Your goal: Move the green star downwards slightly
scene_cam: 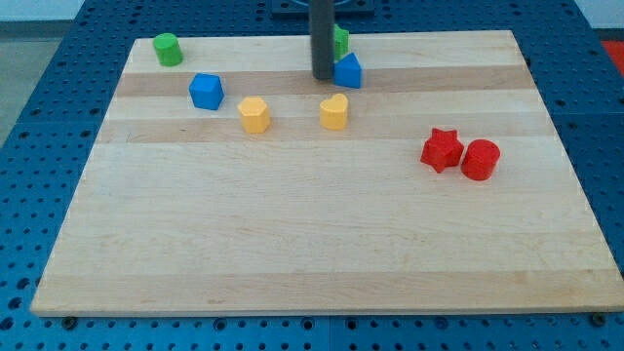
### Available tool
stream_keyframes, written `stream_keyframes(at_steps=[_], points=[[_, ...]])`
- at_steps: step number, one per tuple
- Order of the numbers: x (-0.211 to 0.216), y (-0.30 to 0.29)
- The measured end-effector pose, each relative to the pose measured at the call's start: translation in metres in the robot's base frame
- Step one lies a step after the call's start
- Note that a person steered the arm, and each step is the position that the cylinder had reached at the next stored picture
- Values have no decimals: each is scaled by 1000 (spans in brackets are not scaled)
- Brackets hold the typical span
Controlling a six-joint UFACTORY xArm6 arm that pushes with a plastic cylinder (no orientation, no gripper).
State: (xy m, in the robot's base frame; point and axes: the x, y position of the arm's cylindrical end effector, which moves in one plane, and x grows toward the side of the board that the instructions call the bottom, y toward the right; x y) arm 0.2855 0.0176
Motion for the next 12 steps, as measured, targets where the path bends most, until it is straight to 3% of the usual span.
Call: stream_keyframes(at_steps=[1, 3, 5, 8, 12], points=[[-12, 44], [-63, 57], [-69, 12], [-67, 3], [-40, -95]])
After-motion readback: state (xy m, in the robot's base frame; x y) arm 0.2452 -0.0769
